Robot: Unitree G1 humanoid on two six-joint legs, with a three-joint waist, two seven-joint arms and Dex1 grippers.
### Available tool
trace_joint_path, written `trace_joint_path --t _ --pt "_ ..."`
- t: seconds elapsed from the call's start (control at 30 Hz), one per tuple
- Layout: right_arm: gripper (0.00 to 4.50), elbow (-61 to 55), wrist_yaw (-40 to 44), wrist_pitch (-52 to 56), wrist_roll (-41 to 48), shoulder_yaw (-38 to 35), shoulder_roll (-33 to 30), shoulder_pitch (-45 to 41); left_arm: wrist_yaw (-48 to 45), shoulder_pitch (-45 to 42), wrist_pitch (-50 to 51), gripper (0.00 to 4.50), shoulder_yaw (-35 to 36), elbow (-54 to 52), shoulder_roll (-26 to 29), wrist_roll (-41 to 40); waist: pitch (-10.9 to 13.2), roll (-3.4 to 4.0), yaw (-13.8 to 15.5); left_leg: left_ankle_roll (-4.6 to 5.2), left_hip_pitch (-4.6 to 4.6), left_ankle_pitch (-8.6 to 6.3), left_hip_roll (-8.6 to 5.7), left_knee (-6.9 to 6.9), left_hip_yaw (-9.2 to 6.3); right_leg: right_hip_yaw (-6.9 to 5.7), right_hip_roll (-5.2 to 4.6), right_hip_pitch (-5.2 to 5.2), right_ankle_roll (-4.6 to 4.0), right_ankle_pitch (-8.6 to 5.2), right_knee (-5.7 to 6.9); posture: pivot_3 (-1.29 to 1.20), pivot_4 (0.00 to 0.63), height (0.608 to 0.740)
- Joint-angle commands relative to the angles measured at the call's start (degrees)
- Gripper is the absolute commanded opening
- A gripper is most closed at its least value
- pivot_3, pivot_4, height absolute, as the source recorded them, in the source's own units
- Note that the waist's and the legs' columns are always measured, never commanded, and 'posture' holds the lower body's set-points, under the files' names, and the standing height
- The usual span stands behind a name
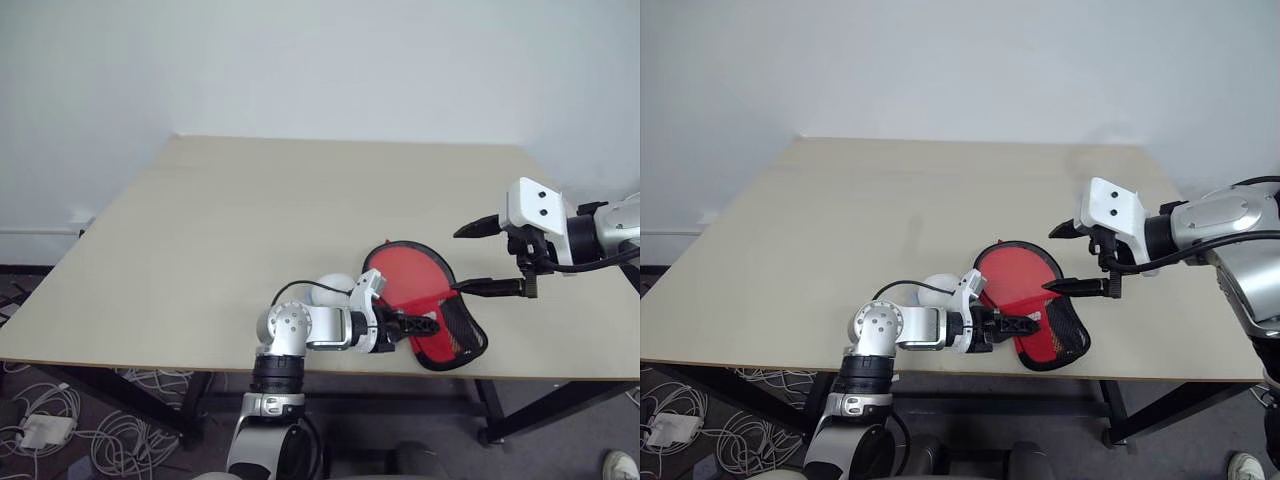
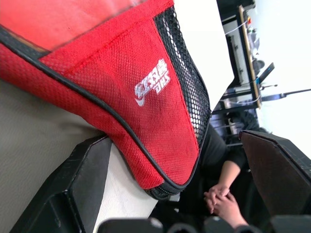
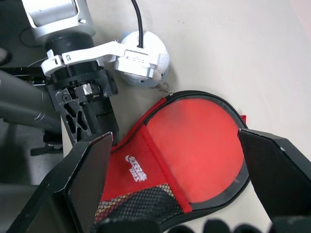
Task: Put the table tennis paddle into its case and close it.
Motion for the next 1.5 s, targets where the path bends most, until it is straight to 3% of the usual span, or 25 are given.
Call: trace_joint_path --t 0.03,0.67,0.8,1.13,1.33,1.5 --pt "4.47 -1.27 -0.74 0.24 0.64 -1.12 0.45 -1.06 1.04 -2.97 -2.53 4.50 -0.02 3.80 -3.81 1.96 -0.01 0.00 0.01 0.00 0.00 0.00 0.00 0.00 -0.04 -0.03 0.00 0.01 0.00 0.00 0.00 0.00 0.000 0.734" --pt "4.47 -1.57 -1.51 0.74 -0.03 -0.24 1.80 -1.55 2.76 -4.46 -0.16 4.50 -0.05 7.95 -2.49 1.94 -0.05 -0.01 0.15 -0.01 -0.01 -0.01 -0.09 0.02 -0.24 -0.19 -0.07 0.08 0.08 0.03 -0.04 0.00 0.000 0.734" --pt "4.50 -1.86 -1.37 0.96 0.16 -0.13 1.66 -1.73 3.91 -4.73 1.34 3.62 1.40 9.00 -1.77 2.16 -0.05 -0.01 0.14 -0.01 -0.02 -0.01 -0.08 0.02 -0.28 -0.21 -0.06 0.07 0.09 0.04 -0.04 0.00 0.000 0.734" --pt "4.50 -3.92 -2.01 3.01 1.42 -0.41 2.20 -1.83 3.90 -4.64 6.75 0.04 2.20 8.40 0.27 2.45 -0.05 0.00 0.11 -0.04 -0.05 -0.02 -0.03 -0.06 -0.34 -0.29 -0.02 0.02 0.14 0.06 -0.03 0.00 0.000 0.734" --pt "4.50 -4.91 -2.82 3.87 2.11 -0.34 2.51 -1.81 1.55 -4.33 8.66 0.04 1.12 6.32 2.76 1.97 -0.04 0.01 0.12 -0.05 -0.09 -0.02 -0.03 -0.06 -0.37 -0.31 -0.01 -0.02 0.14 0.06 -0.04 0.00 0.000 0.734" --pt "4.50 -5.18 -3.28 4.06 2.30 -0.22 2.58 -1.73 1.55 -3.95 8.67 0.04 -0.10 3.06 6.18 -4.00 -0.03 0.02 0.09 -0.06 -0.12 -0.03 -0.01 -0.07 -0.37 -0.30 -0.01 -0.02 0.13 0.06 -0.03 0.00 0.000 0.734"
